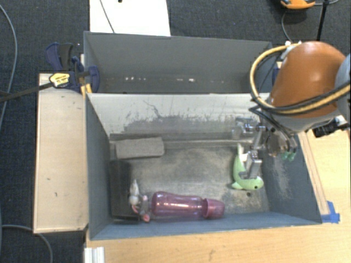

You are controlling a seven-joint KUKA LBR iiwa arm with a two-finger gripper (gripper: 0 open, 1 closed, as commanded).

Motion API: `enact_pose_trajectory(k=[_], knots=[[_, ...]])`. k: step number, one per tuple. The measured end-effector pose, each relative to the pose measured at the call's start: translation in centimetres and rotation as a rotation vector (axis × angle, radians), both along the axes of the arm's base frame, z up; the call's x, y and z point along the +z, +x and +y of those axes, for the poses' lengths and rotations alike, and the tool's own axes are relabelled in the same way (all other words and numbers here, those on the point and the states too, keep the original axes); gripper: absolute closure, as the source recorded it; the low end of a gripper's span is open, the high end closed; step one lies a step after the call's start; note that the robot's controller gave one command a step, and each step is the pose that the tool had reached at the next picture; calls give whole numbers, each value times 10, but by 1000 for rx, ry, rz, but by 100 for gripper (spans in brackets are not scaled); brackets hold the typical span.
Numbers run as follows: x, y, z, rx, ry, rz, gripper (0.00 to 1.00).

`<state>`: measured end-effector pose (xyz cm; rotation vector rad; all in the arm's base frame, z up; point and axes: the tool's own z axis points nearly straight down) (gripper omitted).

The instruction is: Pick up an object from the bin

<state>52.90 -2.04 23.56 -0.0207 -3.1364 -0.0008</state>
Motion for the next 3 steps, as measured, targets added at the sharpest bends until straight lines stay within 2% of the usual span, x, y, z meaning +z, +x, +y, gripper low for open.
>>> enact_pose_trajectory(k=[1, 2, 3], knots=[[4, 1, 0, 0, 0, -8, 0], [-47, -28, -30, 68, 0, -11, 0], [-94, -39, -24, 130, -3, -12, 0]])
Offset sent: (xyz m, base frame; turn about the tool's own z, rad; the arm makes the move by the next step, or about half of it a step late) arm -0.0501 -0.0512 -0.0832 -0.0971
